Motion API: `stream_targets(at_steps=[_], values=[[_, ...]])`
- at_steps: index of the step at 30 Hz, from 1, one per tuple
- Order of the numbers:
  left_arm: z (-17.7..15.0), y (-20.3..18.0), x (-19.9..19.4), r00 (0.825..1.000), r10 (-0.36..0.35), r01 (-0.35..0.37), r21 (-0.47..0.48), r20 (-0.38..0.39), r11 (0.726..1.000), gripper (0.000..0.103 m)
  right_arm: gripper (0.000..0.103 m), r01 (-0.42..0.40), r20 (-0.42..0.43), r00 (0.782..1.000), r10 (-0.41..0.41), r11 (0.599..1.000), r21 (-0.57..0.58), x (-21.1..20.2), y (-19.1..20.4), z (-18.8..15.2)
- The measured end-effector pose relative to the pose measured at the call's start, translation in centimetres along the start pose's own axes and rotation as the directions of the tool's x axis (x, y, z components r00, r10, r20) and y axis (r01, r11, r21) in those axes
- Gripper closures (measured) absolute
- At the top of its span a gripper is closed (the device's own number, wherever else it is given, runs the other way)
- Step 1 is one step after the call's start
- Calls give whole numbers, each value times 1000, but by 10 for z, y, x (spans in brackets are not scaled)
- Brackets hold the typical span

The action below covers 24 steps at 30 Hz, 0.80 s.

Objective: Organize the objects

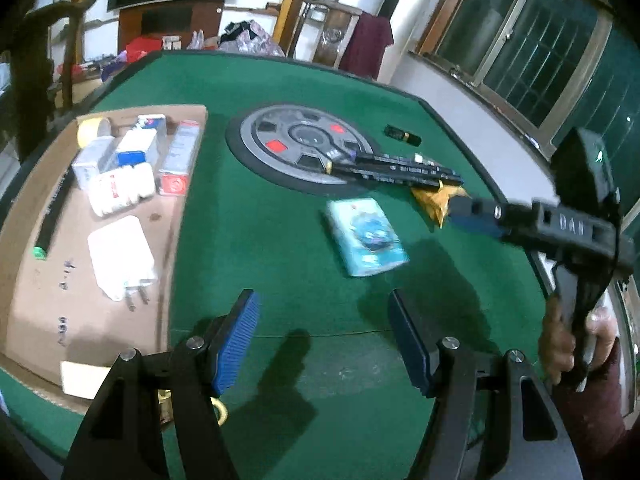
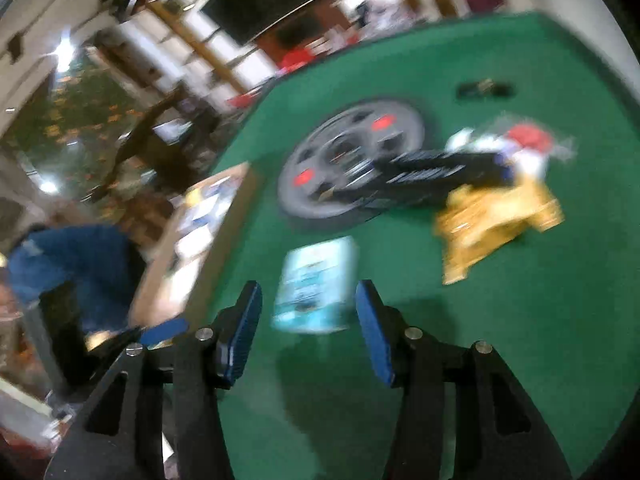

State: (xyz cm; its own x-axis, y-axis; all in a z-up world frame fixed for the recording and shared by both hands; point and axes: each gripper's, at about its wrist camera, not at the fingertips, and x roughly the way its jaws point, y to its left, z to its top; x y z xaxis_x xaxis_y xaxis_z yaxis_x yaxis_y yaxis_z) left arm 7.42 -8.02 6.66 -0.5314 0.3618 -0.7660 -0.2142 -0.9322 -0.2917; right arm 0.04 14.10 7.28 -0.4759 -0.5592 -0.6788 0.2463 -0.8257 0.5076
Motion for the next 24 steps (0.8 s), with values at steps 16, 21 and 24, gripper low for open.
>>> stream_targets(at_steps=[16, 21, 24], values=[[-8, -4, 5, 999, -12, 12, 19, -33, 1000, 42, 55, 245, -148, 954, -261, 962, -117, 81, -14, 64], [-6, 3, 3, 999, -25, 25, 7, -26, 1000, 42, 54, 263, -222, 929, -298, 949, -172, 97, -11, 55], [-4, 5, 5, 999, -34, 34, -1, -29, 999, 42, 54, 214, -206, 946, -249, 960, -180, 86, -1, 57]])
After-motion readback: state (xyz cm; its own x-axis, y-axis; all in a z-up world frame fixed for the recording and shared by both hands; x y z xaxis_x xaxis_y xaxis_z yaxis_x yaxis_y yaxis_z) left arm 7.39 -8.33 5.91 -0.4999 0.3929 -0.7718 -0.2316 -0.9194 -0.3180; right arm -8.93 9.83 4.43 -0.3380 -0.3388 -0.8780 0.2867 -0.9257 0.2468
